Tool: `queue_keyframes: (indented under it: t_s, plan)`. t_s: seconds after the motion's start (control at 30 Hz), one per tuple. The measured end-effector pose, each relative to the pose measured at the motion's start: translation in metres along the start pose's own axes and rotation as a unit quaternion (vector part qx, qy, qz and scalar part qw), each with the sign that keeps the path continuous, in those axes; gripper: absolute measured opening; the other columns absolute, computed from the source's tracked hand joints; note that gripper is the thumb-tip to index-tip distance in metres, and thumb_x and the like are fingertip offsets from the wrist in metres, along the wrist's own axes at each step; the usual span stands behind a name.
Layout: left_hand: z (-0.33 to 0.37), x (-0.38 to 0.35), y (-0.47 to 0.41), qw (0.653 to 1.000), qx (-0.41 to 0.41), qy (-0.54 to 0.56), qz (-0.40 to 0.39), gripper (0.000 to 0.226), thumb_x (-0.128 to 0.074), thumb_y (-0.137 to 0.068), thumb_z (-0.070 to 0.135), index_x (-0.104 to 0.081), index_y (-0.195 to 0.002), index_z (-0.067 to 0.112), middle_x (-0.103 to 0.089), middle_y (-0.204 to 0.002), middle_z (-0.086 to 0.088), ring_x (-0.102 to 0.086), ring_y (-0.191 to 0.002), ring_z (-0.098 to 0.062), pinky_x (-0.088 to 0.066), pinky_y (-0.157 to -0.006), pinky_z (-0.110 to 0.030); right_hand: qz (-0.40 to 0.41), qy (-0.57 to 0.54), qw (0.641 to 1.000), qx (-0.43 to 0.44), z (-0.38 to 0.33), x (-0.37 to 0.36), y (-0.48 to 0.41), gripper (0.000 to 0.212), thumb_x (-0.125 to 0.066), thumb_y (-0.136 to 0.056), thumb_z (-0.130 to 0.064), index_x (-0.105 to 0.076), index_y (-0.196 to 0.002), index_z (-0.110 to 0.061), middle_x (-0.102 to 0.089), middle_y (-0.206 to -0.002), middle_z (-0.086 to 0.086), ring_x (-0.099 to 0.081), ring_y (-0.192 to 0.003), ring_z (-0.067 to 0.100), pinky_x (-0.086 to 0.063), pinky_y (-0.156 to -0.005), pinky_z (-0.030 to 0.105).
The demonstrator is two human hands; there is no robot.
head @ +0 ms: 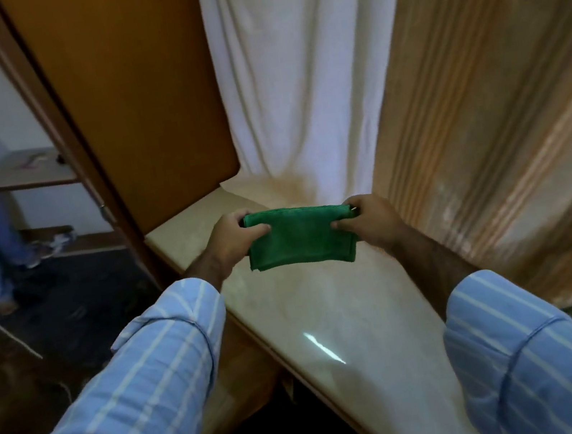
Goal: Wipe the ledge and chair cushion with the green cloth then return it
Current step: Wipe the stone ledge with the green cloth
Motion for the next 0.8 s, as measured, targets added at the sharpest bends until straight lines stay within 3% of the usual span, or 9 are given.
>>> queue_keyframes:
  t_s: [0.3, 0.53, 0.63, 0.7, 0.73, 0.8]
  plan:
    - [-0.129, 0.017, -0.07, 0.993, 0.097, -0.063, 0.004, 0.017, -0.082, -0.081, 0.016, -0.069, -0.092, 0.012, -0.072, -0.087, -0.004, -0.073, -0.082, -0.023, -0.062, -0.072, -0.038, -0.087, -0.016, 0.993, -0.08, 0.052, -0.132, -0.098, 0.047, -0.085, -0.084, -0.018, -0.069, -0.125, -0.001, -0.073, -0.125, 0.02, -0.072, -0.113, 0.036, -0.06, -0.1, 0.053]
    - [-0.231, -0.022, -0.129, 0.969, 0.17, -0.174, -0.026, 0.021, -0.08, -0.078, 0.02, -0.069, -0.096, 0.015, -0.069, -0.088, 0.001, -0.068, -0.085, -0.018, -0.039, -0.055, -0.01, -0.148, 0.019, 0.975, -0.164, 0.138, -0.219, -0.152, 0.043, -0.088, -0.082, -0.023, -0.072, -0.117, -0.005, -0.074, -0.118, 0.016, -0.072, -0.109, 0.033, -0.06, -0.099, 0.049]
    - [-0.256, -0.038, -0.148, 0.959, 0.181, -0.22, -0.014, 0.032, -0.079, -0.078, 0.017, -0.065, -0.106, 0.013, -0.068, -0.104, -0.007, -0.065, -0.096, -0.024, -0.049, -0.07, -0.023, -0.172, 0.084, 0.972, -0.14, 0.16, -0.242, -0.17, 0.036, -0.082, -0.087, -0.036, -0.074, -0.11, -0.01, -0.07, -0.1, 0.004, -0.067, -0.095, 0.023, -0.055, -0.08, 0.029]
    - [-0.257, -0.049, -0.151, 0.921, 0.125, -0.368, 0.014, 0.051, -0.079, -0.076, 0.019, -0.058, -0.122, 0.015, -0.058, -0.122, -0.008, -0.056, -0.112, -0.03, -0.051, -0.088, -0.037, -0.146, 0.137, 0.975, -0.098, 0.168, -0.247, -0.177, 0.036, -0.069, -0.095, -0.049, -0.074, -0.095, -0.013, -0.066, -0.088, 0.001, -0.062, -0.087, 0.022, -0.045, -0.069, 0.03]
    - [-0.253, -0.06, -0.149, 0.902, 0.086, -0.423, 0.027, 0.054, -0.078, -0.076, 0.021, -0.057, -0.125, 0.016, -0.055, -0.128, -0.008, -0.054, -0.116, -0.03, -0.05, -0.092, -0.041, -0.117, 0.171, 0.976, -0.066, 0.172, -0.246, -0.182, 0.041, -0.06, -0.1, -0.051, -0.073, -0.091, -0.013, -0.064, -0.088, 0.003, -0.061, -0.088, 0.024, -0.045, -0.073, 0.034]
    - [-0.248, -0.095, -0.136, 0.897, 0.007, -0.441, -0.009, 0.046, -0.073, -0.083, 0.025, -0.061, -0.125, 0.014, -0.058, -0.131, -0.01, -0.057, -0.118, -0.031, -0.05, -0.096, -0.043, -0.061, 0.228, 0.972, 0.016, 0.18, -0.242, -0.187, 0.044, -0.045, -0.106, -0.044, -0.071, -0.098, -0.01, -0.065, -0.103, 0.01, -0.061, -0.1, 0.032, -0.049, -0.087, 0.042]
Point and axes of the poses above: each hand's wrist, its own y-axis away from the middle knuckle, its own x-axis out of the back of the hand, z = x × y, the point moved 5 cm from there along -y, towards the middle knuckle
